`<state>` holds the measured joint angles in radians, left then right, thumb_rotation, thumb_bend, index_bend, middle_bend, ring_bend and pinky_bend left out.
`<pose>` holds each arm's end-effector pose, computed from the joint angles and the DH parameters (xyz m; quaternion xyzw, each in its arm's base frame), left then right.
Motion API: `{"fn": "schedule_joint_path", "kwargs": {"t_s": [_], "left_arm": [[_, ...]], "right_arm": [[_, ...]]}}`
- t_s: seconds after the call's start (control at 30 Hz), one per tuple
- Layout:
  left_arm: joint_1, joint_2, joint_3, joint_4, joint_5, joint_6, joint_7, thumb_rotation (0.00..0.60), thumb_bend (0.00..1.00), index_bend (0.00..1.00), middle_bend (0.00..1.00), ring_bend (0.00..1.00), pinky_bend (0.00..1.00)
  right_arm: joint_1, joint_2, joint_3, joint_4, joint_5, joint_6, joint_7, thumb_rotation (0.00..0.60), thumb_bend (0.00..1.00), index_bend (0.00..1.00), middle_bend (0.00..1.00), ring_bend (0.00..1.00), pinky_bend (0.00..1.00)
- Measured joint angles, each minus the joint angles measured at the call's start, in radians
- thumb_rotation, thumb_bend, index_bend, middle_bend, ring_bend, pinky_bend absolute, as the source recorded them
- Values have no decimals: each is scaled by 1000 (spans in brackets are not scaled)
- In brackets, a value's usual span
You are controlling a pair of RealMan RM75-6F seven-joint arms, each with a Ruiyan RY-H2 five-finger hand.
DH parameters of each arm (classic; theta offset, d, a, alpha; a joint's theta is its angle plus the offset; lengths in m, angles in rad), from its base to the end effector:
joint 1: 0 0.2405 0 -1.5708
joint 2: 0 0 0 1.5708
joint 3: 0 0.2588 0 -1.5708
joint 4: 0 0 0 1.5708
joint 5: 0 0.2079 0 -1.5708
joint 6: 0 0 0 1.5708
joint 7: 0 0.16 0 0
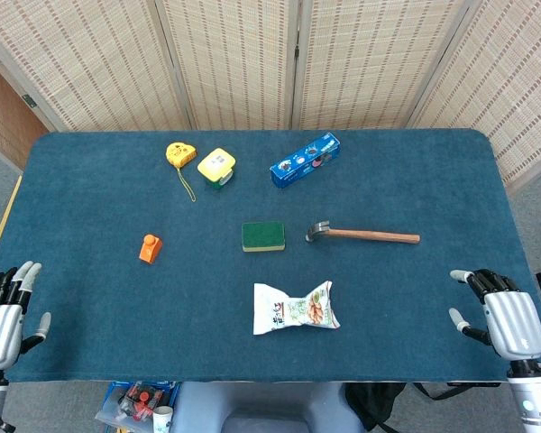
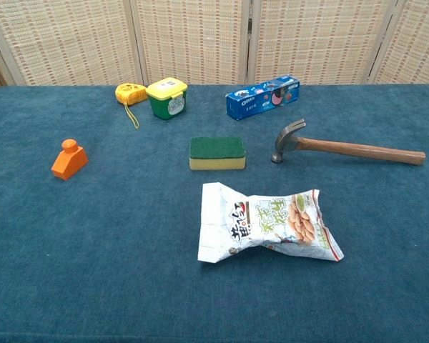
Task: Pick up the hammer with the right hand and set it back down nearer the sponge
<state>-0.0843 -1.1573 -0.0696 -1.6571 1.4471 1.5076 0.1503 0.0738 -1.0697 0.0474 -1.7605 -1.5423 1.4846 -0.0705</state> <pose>-0.3053 0.1997 0.1550 -0.5844 -0.3700 -0.3708 0.6197 -0.2822 -0.1908 0.1620 0.6034 -0.3897 0.4023 0.5677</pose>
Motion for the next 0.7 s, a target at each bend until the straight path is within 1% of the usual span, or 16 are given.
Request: {"fn": "schedule_joint_path", "kwargs": {"t_s": [0.53, 0.6, 0.7], "left_arm": [[5, 1, 2, 1, 6, 9, -7, 600, 401, 0, 0, 0, 0], [6, 1, 2, 2, 6, 10, -10, 600, 401, 0, 0, 0, 0], [8, 2, 3, 5, 7, 12, -15, 600, 401, 0, 0, 0, 0]], "right_arm": [[15, 7, 3, -10, 9, -27, -9, 600, 275, 288, 355, 240, 297], [26, 13, 7, -19, 15, -45, -25, 600, 276, 274, 350, 240, 297], [50, 26, 18, -41, 33, -84, -57, 600, 275, 220, 327, 234, 297]]}}
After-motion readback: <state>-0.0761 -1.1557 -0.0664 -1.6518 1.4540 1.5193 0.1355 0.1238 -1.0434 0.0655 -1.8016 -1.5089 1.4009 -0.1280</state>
